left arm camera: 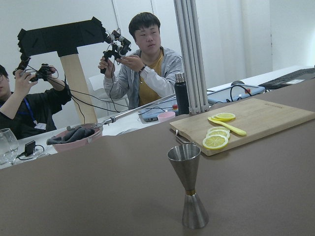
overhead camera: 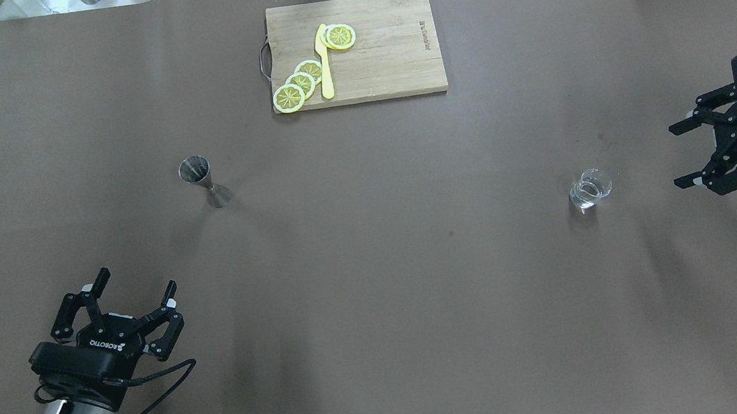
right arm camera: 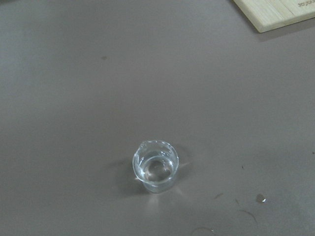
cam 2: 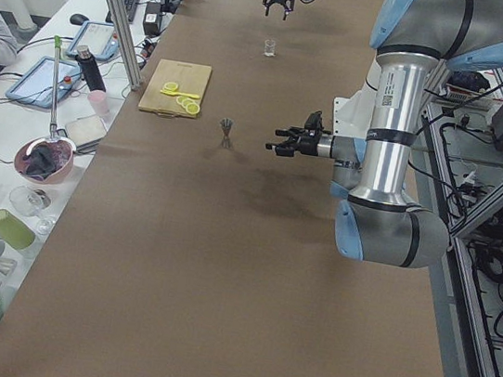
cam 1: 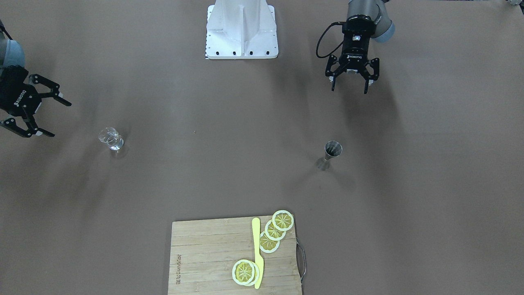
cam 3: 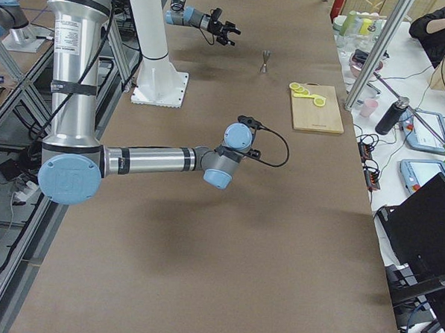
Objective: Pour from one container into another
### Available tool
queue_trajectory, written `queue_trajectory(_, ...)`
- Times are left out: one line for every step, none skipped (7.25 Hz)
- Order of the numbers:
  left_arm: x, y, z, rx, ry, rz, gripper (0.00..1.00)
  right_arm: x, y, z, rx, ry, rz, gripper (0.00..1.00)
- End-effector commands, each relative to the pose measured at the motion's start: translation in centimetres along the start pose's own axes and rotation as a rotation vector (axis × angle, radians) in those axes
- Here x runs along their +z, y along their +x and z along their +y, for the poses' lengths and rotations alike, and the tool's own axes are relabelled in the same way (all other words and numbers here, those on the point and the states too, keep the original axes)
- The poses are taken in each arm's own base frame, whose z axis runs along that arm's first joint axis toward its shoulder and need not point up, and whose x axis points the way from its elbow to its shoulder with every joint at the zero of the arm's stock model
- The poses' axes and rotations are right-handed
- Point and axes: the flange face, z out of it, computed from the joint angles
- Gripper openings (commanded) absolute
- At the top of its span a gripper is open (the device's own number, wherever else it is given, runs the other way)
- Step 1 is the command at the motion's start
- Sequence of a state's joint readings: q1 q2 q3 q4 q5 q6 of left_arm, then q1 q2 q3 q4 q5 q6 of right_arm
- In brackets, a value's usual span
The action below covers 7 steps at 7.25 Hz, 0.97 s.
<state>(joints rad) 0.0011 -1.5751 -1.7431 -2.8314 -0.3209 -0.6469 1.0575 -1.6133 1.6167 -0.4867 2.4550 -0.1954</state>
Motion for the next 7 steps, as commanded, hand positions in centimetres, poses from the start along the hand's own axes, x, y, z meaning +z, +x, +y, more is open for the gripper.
queue_trajectory(1.7,1.7,0.4,0.162,-0.003,-0.089,0.99,1.5,1.8,1.6,-0.167,-0.035,0.028,1.00)
queue_trajectory(2.7,1.7,-0.3,0.121,0.008,-0.105,0.99,2.2,2.6,1.3,-0.166,-0.035,0.027,1.00)
queue_trajectory(4.1,2.5,0.4,0.024,0.020,-0.124,0.99,3.1,3.5,0.7,-0.166,-0.030,0.014,1.00)
queue_trajectory(5.3,3.7,1.6,-0.165,0.034,-0.133,0.99,3.7,3.6,0.1,-0.161,-0.019,-0.021,1.00)
queue_trajectory(6.9,2.8,1.8,-0.237,0.044,-0.176,0.99,5.0,3.7,-0.8,-0.168,-0.013,-0.045,1.00)
queue_trajectory(7.6,3.3,2.3,-0.221,0.034,-0.202,0.99,5.9,3.1,-1.3,-0.181,-0.011,-0.064,1.00)
queue_trajectory(9.1,3.6,1.9,-0.222,0.038,-0.239,0.99,7.0,2.3,-1.6,-0.208,0.002,-0.081,1.00)
